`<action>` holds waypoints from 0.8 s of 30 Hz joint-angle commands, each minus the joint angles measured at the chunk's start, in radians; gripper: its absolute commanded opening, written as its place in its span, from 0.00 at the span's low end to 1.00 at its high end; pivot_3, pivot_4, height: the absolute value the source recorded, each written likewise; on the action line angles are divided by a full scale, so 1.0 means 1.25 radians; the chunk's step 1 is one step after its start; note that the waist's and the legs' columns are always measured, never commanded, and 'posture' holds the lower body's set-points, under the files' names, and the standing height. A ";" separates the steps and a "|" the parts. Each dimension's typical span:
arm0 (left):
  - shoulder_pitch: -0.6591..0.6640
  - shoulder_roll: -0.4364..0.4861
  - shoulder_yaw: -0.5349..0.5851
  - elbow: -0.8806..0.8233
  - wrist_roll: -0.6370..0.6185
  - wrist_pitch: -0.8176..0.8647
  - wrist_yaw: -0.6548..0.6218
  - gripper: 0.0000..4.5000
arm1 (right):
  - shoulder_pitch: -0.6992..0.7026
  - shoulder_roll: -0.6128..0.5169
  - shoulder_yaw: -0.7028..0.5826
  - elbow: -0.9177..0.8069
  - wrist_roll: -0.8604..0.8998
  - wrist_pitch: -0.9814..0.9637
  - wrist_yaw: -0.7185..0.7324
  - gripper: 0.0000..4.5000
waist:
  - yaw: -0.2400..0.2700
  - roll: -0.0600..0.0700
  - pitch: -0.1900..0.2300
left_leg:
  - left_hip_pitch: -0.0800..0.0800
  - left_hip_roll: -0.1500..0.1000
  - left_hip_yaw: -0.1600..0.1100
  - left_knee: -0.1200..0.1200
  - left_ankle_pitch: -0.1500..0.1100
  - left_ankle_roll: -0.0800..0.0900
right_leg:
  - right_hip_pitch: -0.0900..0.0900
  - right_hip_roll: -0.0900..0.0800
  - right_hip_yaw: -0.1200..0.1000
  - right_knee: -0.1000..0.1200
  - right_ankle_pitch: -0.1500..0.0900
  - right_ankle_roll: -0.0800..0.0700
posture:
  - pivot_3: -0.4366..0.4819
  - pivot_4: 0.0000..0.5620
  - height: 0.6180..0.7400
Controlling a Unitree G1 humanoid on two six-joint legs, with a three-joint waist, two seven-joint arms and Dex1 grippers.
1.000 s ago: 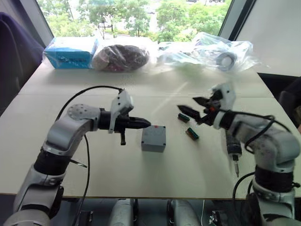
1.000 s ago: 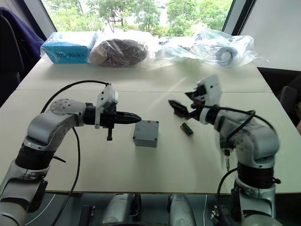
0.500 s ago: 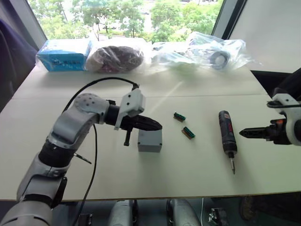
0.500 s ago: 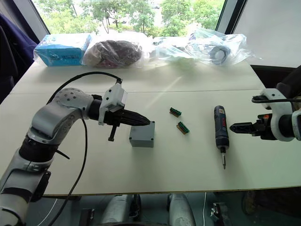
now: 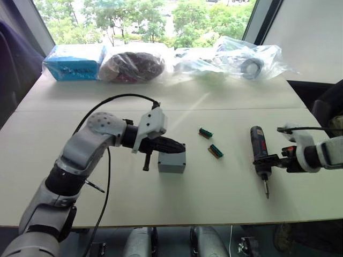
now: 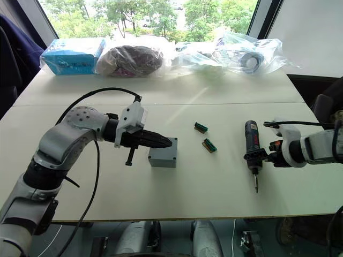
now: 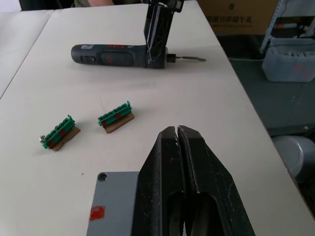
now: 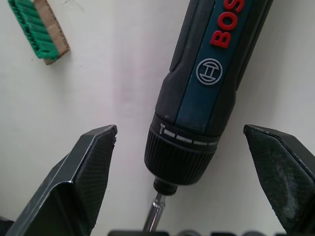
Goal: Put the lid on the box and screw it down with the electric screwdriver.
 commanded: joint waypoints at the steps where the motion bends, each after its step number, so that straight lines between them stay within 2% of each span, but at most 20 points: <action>1: 0.003 0.003 0.020 -0.025 -0.013 0.004 0.016 0.00 | -0.066 0.024 0.053 0.021 -0.056 0.005 0.016 0.98 | -0.002 0.000 0.000 | 0.000 0.000 0.000 0.000 0.000 0.000 | 0.000 0.000 0.000 0.000 0.000 0.000 | 0.48 0.27 1.00; 8: 0.013 0.000 0.017 -0.025 -0.010 0.004 0.034 0.00 | -0.133 0.067 0.192 0.034 -0.225 0.005 0.115 0.98 | -0.001 0.000 0.000 | 0.000 0.000 0.000 0.000 0.000 0.000 | 0.000 0.000 0.000 0.000 0.000 0.000 | 0.48 0.27 1.00; 12: 0.025 -0.008 0.028 -0.035 -0.020 0.015 0.061 0.00 | -0.132 0.061 0.241 0.006 -0.261 0.005 0.205 0.74 | -0.001 -0.002 -0.001 | 0.000 0.000 0.000 0.000 0.000 0.000 | 0.000 0.000 0.000 0.000 0.000 0.000 | 0.48 0.27 1.00; 14: 0.033 -0.007 0.033 -0.042 -0.026 0.022 0.070 0.00 | -0.123 0.057 0.250 0.004 -0.296 0.005 0.230 0.55 | -0.002 -0.002 -0.001 | 0.000 0.000 0.000 0.000 0.000 0.000 | 0.000 0.000 0.000 0.000 0.000 0.000 | 0.48 0.27 1.00; 16: 0.041 -0.005 0.036 -0.047 -0.030 0.026 0.076 0.00 | -0.115 0.052 0.255 0.002 -0.327 0.005 0.254 0.42 | -0.002 -0.003 -0.002 | 0.000 0.001 0.000 0.000 0.000 0.000 | 0.000 0.000 -0.001 0.000 0.000 0.000 | 0.48 0.27 1.00; 18: 0.046 -0.008 0.046 -0.037 -0.036 0.026 0.086 0.00 | -0.129 0.047 0.241 0.021 -0.369 -0.016 0.279 0.40 | -0.001 -0.003 -0.002 | 0.000 0.001 -0.001 0.000 0.000 0.000 | 0.000 0.000 -0.001 0.000 0.000 0.000 | 0.48 0.27 1.00; 24: 0.041 0.003 0.082 0.019 -0.056 0.037 0.080 0.00 | -0.299 0.022 0.203 0.147 -0.526 -0.201 0.379 0.40 | -0.003 0.000 0.000 | -0.001 -0.001 0.001 0.000 0.000 0.000 | -0.001 0.000 0.001 0.000 0.001 -0.001 | 0.48 0.27 1.00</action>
